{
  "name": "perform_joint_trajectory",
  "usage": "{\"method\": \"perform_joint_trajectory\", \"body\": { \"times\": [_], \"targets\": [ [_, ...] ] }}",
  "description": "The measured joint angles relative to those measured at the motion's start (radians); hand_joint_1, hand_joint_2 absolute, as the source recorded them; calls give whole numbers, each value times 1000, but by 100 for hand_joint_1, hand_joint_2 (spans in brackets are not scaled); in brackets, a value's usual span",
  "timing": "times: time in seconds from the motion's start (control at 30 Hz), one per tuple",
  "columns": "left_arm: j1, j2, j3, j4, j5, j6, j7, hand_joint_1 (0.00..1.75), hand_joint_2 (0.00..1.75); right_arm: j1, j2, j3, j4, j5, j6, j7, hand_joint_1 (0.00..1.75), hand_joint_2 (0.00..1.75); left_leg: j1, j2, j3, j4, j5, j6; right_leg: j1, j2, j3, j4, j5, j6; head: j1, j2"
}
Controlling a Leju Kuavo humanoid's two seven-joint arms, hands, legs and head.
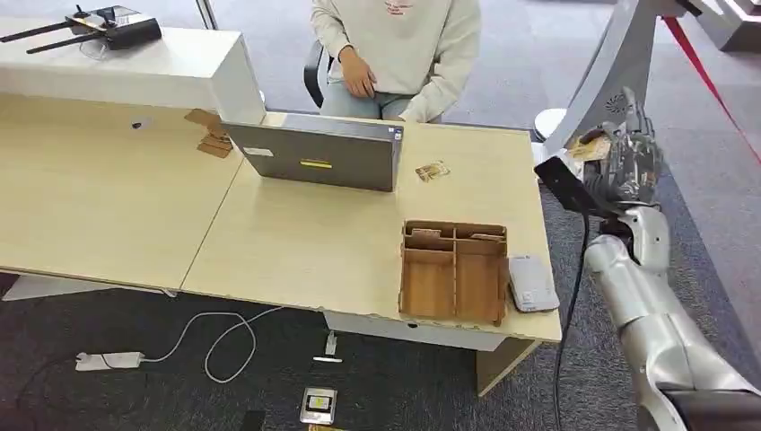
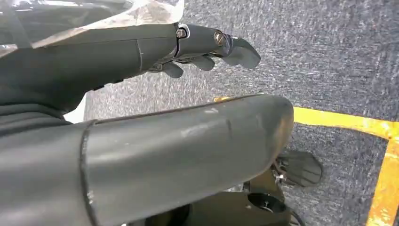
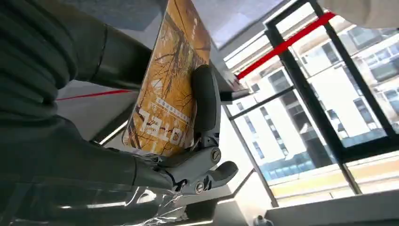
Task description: Pass the card to the sensor for recognition and then transmit it.
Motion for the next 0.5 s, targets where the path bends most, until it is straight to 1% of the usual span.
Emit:
{"method": "perform_joint_trajectory", "body": {
  "times": [0.07, 0.2, 0.33, 0.5],
  "targets": [
    [3, 0, 0, 0, 13, 5, 2, 0, 0, 44, -35, -13, 6, -7, -1, -5, 175, 175, 0, 0, 0, 0, -1, 1, 0, 0, 0, 0, 0, 0, 0, 0],
    [2, -3, 0, 0, 39, 10, 14, 0, 0, 125, -88, -36, 18, -11, 1, -10, 175, 175, -1, 0, 0, 0, -1, 1, 0, 0, 0, -1, 0, 0, 0, 0],
    [2, -8, 0, 0, 53, 10, 19, 0, 0, 176, -119, -46, 26, -11, 4, -10, 175, 175, -1, 0, 0, 0, -1, 1, 0, 0, 0, 0, 0, 0, 0, 0],
    [1, -13, 0, 0, 61, 10, 19, 0, 0, 195, -138, -59, 28, -2, 20, -6, 175, 175, -1, 1, 0, 0, -1, 1, 0, 0, 0, 0, 0, 0, 0, 0]
  ]
}}
